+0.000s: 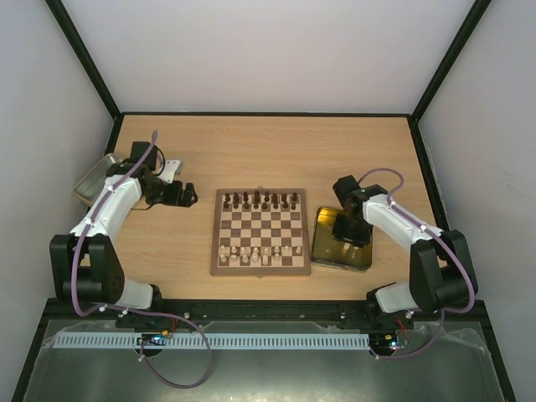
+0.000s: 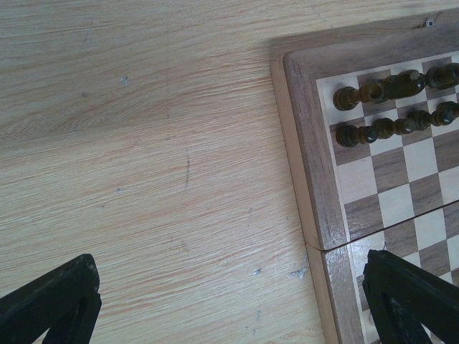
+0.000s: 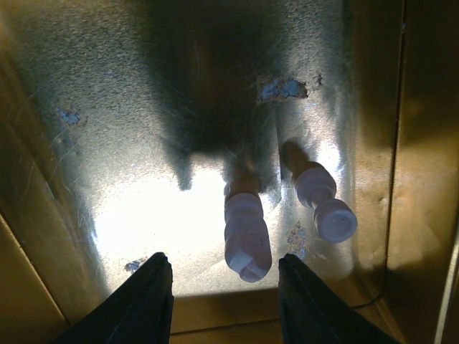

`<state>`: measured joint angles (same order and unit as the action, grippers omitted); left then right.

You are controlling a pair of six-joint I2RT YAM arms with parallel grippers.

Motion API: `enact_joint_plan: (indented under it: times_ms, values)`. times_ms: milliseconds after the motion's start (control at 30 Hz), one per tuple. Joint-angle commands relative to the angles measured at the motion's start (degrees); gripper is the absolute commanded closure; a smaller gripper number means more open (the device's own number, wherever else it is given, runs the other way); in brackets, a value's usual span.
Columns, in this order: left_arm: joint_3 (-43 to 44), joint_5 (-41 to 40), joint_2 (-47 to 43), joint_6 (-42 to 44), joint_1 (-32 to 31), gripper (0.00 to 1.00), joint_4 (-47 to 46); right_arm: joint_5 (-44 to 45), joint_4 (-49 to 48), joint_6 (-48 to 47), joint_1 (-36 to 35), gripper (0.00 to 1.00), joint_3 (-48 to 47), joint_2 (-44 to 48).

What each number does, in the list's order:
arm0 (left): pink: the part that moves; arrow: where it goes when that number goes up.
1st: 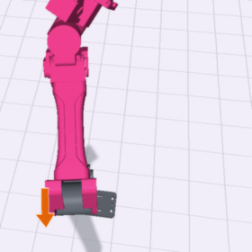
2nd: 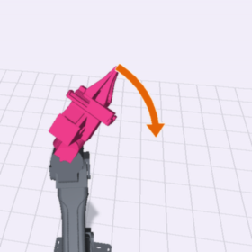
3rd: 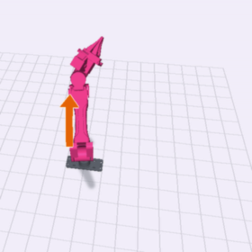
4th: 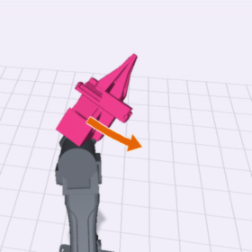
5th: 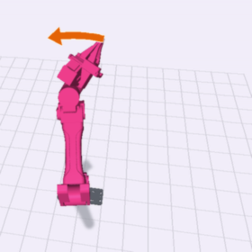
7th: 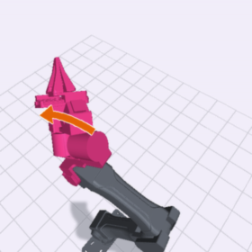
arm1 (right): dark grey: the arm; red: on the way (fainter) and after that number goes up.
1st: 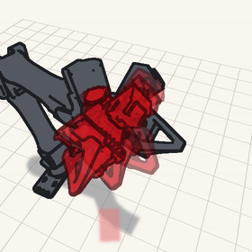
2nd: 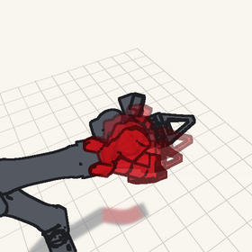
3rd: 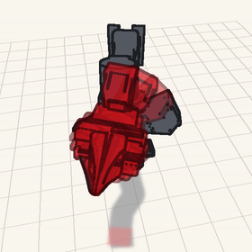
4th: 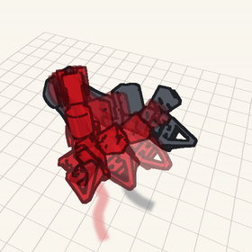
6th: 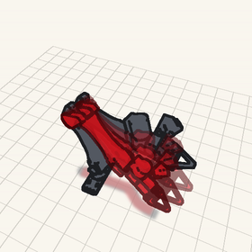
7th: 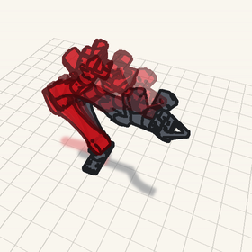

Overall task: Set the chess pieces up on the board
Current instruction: Pick up the chess piece from the storage box.

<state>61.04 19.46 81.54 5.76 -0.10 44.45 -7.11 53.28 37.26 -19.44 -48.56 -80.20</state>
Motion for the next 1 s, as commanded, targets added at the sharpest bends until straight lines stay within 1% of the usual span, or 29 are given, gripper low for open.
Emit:
enact_joint_plan:
  times_ms: [0, 200, 300, 500, 633, 800, 967]
  values:
    - [0.09, 0.05, 0.56, -0.05, -0.17, 0.00, 0.49, 1.04, -1.53, -0.67, 0.53, 0.62, 0.92, -1.27]
    - [-0.03, 0.05, 0.40, 0.02, -0.17, 0.00, 0.38, 1.14, -2.72, -0.61, 0.63, 0.66, 1.36, -2.94]
    - [0.01, 0.05, 0.28, 0.03, -0.17, 0.01, 0.38, 1.07, -3.37, -0.61, 0.67, 0.69, 1.47, -3.61]
    - [-0.03, 0.05, 0.37, -0.04, -0.17, 0.00, 0.30, 0.87, -4.49, -0.34, 0.72, 0.78, 1.37, -4.11]
    - [-0.02, 0.11, 0.53, 0.02, -0.17, 0.00, 0.33, 0.82, -4.68, -0.14, 0.72, 0.82, 1.36, -4.02]
    - [0.10, 0.31, 0.88, 0.07, -0.17, 0.01, 0.38, 1.57, -3.25, -0.33, 0.72, 0.83, 0.48, -3.63]
    - [0.14, 0.48, 1.30, 0.20, -0.21, 0.01, 0.38, 1.82, 0.20, -0.69, 0.71, 0.84, -2.26, -2.29]
